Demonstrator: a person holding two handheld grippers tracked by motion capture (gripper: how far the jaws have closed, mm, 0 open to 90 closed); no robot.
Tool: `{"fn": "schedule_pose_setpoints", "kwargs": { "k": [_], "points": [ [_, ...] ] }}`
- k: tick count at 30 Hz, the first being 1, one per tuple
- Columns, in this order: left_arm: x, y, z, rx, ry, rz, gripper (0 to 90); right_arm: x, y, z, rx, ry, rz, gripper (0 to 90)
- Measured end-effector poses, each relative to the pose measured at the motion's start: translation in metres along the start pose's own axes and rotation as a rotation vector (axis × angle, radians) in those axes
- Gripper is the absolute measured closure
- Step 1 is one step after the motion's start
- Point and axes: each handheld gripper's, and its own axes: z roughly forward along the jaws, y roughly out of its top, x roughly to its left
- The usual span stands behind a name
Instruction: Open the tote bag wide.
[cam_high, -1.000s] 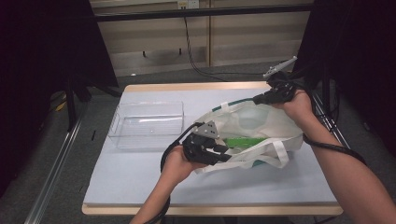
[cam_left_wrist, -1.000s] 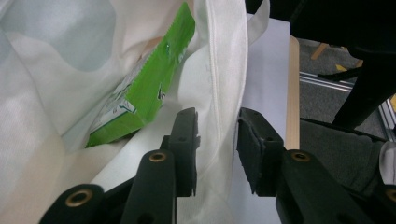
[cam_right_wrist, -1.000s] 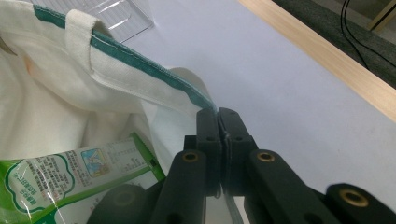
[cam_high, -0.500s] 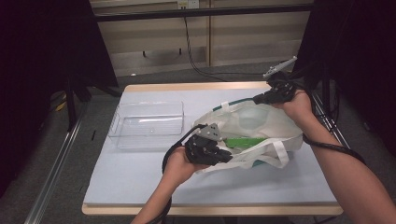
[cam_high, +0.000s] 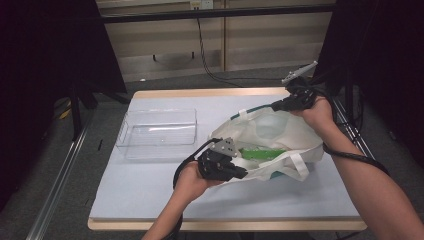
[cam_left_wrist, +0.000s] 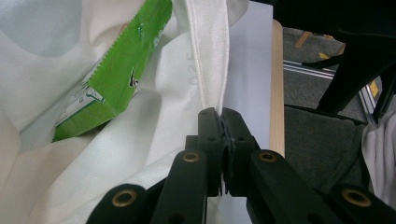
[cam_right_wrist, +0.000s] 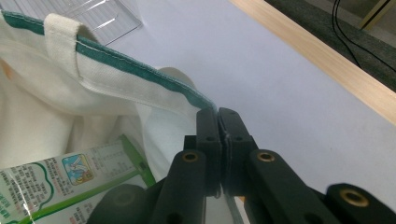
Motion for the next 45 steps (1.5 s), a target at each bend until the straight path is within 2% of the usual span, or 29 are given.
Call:
{"fn": "schedule_pose_setpoints", "kwargs": {
  "k": [4,5,7,9,10,13,15,20,22,23,25,28,31,32,34,45],
  "points": [
    [0.000,-0.001,0.002,0.016,-0.003,0.003,87.9,-0.003,-0.003,0.003,-0.001,0.000,0.003,87.9],
    [-0.001,-0.003,0.004,0.000,-0.008,-0.006,87.9,-0.003,-0.003,0.004,0.000,-0.008,0.018,87.9],
    [0.000,-0.005,0.004,0.014,-0.012,0.004,87.9,-0.005,-0.005,0.006,-0.001,-0.004,0.019,87.9],
    [-0.001,-0.006,0.005,0.014,-0.012,-0.015,87.9,-0.006,-0.005,0.006,0.005,-0.004,0.024,87.9],
    [0.000,-0.007,0.006,0.006,-0.018,-0.010,87.9,-0.007,-0.006,0.007,0.003,-0.005,0.026,87.9],
    [-0.001,-0.008,0.005,0.022,-0.014,-0.015,87.9,-0.008,-0.006,0.008,0.002,-0.008,0.028,87.9],
    [-0.001,-0.009,0.007,0.009,-0.020,-0.017,87.9,-0.008,-0.006,0.009,0.002,-0.013,0.024,87.9],
    [-0.001,-0.011,0.007,0.028,-0.019,-0.004,87.9,-0.010,-0.007,0.011,0.006,-0.019,0.031,87.9],
    [-0.001,-0.012,0.009,0.019,-0.023,-0.022,87.9,-0.010,-0.007,0.011,0.006,-0.025,0.036,87.9],
    [-0.001,-0.013,0.009,0.025,-0.023,-0.012,87.9,-0.011,-0.008,0.012,0.003,-0.022,0.037,87.9],
    [-0.002,-0.014,0.009,0.026,-0.023,-0.023,87.9,-0.012,-0.008,0.012,0.004,-0.023,0.039,87.9],
    [-0.001,-0.016,0.010,0.036,-0.028,-0.017,87.8,-0.012,-0.009,0.013,0.006,-0.028,0.041,87.9],
    [-0.001,-0.018,0.012,0.020,-0.031,-0.029,87.8,-0.012,-0.009,0.014,0.010,-0.029,0.045,87.8],
    [-0.001,-0.019,0.012,0.036,-0.026,-0.023,87.9,-0.012,-0.009,0.014,0.010,-0.028,0.048,87.9],
    [-0.001,-0.020,0.014,0.028,-0.032,-0.035,87.8,-0.013,-0.009,0.015,0.004,-0.030,0.045,87.9],
    [-0.001,-0.023,0.016,0.042,-0.034,-0.030,87.8,-0.016,-0.014,0.017,0.002,-0.028,0.067,87.9]
  ]
}}
